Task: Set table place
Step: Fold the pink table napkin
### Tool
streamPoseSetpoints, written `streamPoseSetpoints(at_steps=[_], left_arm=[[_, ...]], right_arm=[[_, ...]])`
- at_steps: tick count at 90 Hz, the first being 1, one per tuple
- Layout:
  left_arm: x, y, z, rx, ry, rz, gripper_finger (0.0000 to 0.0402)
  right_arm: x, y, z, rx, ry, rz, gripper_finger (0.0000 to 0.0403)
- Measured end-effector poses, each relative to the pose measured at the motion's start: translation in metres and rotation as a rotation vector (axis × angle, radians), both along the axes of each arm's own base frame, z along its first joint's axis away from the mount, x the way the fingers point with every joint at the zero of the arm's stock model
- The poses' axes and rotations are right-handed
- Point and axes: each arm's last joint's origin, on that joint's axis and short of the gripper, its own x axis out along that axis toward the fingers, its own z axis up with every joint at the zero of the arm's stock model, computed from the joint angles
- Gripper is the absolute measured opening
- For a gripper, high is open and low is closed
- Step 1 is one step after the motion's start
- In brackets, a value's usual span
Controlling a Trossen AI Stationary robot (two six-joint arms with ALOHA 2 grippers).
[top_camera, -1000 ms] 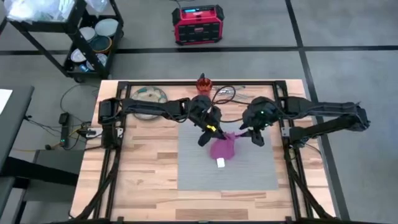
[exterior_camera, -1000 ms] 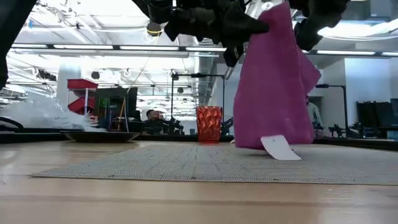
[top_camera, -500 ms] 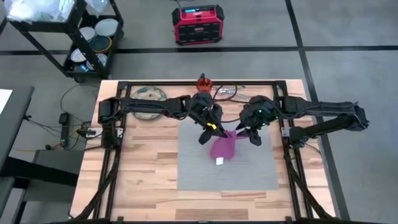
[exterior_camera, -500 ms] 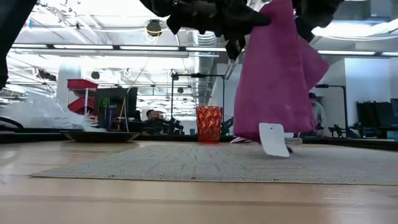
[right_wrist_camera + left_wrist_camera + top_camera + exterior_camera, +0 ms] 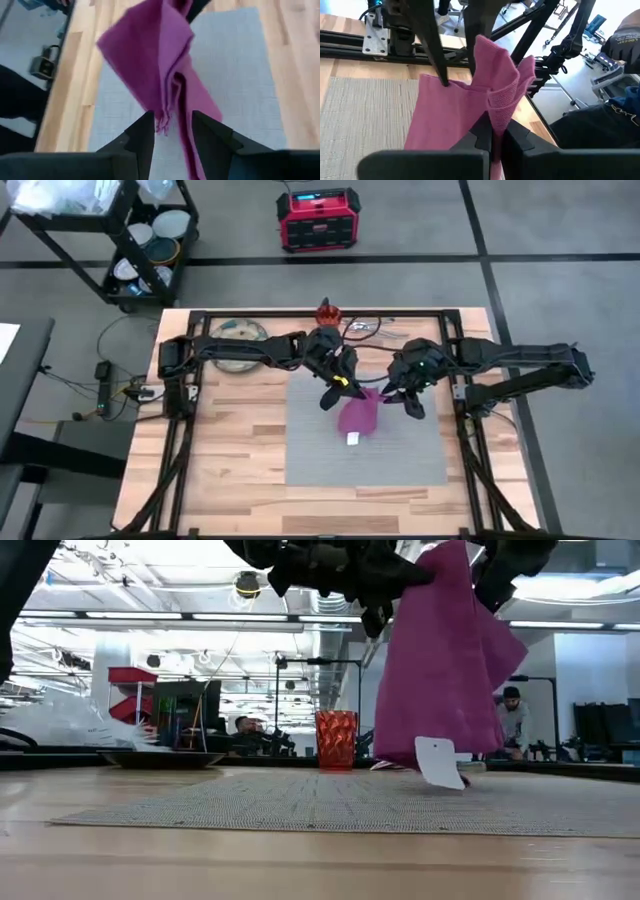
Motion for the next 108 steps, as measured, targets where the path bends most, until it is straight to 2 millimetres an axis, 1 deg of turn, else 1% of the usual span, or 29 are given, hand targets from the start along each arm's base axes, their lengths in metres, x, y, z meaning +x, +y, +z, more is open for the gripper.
streamPoseSetpoints(at_steps=[14, 30, 36, 44, 51, 54, 62, 83, 95, 108], left_arm=[[0.000, 0.000, 0.000, -0.001, -0.003, -0.002, 0.0000], [0.000, -0.001, 0.000, -0.011, 0.001, -0.004, 0.0000], [0.000, -0.001, 0.000, -0.011, 0.001, -0.005, 0.0000], [0.000, -0.001, 0.000, -0.012, 0.001, -0.006, 0.0000], [0.000, -0.001, 0.000, -0.010, 0.000, -0.007, 0.0000], [0.000, -0.001, 0.000, -0.010, 0.001, -0.007, 0.0000], [0.000, -0.001, 0.000, -0.007, 0.000, -0.007, 0.0000], [0.000, 0.001, 0.000, 0.021, 0.004, 0.044, 0.0000], [0.001, 0.003, -0.001, 0.047, 0.007, 0.099, 0.0001], [0.002, 0.005, 0.000, 0.070, 0.006, 0.146, 0.0017]], right_arm=[[0.007, -0.006, -0.005, -0.021, 0.004, 0.002, 0.0117], [0.018, -0.010, -0.005, -0.007, -0.054, 0.017, 0.0116], [0.020, -0.010, -0.005, -0.005, -0.059, 0.020, 0.0110], [0.021, -0.011, -0.007, 0.000, -0.056, 0.013, 0.0082], [0.021, -0.013, -0.008, 0.002, -0.041, 0.003, 0.0031], [0.021, -0.013, -0.008, -0.001, -0.041, -0.001, 0.0016], [0.021, -0.016, -0.008, -0.046, -0.038, -0.065, 0.0004], [0.018, -0.029, -0.003, -0.103, -0.063, -0.176, 0.0000], [0.018, -0.036, 0.002, -0.118, -0.113, -0.247, 0.0000], [0.020, -0.042, 0.006, -0.131, -0.167, -0.298, 0.0000]])
